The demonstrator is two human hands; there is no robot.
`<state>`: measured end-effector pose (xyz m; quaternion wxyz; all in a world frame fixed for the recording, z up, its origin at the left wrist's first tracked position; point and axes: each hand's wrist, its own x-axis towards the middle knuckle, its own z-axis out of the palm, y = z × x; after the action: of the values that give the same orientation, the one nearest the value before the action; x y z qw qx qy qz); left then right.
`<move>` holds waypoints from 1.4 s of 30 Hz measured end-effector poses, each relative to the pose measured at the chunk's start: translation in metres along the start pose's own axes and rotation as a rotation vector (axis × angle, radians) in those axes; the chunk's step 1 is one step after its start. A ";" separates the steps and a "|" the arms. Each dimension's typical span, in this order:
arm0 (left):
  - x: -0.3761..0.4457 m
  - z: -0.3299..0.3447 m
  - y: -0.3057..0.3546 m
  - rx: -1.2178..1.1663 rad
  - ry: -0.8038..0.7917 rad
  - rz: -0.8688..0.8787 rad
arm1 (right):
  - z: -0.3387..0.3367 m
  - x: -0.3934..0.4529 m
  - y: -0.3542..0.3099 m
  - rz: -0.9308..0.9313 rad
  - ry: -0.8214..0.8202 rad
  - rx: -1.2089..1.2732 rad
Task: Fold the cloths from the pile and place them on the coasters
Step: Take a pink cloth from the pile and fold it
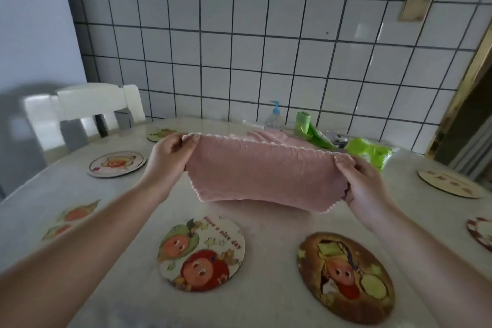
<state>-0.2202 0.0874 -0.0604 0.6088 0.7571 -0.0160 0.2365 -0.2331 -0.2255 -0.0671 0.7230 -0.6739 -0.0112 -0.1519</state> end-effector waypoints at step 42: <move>-0.039 0.001 -0.100 0.540 -0.401 -0.045 | -0.037 -0.029 0.100 -0.017 -0.164 -0.953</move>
<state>-0.2238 0.1023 -0.1668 0.3760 0.9227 -0.0553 0.0649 -0.2442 -0.2512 -0.1739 0.3294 -0.9396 -0.0027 -0.0924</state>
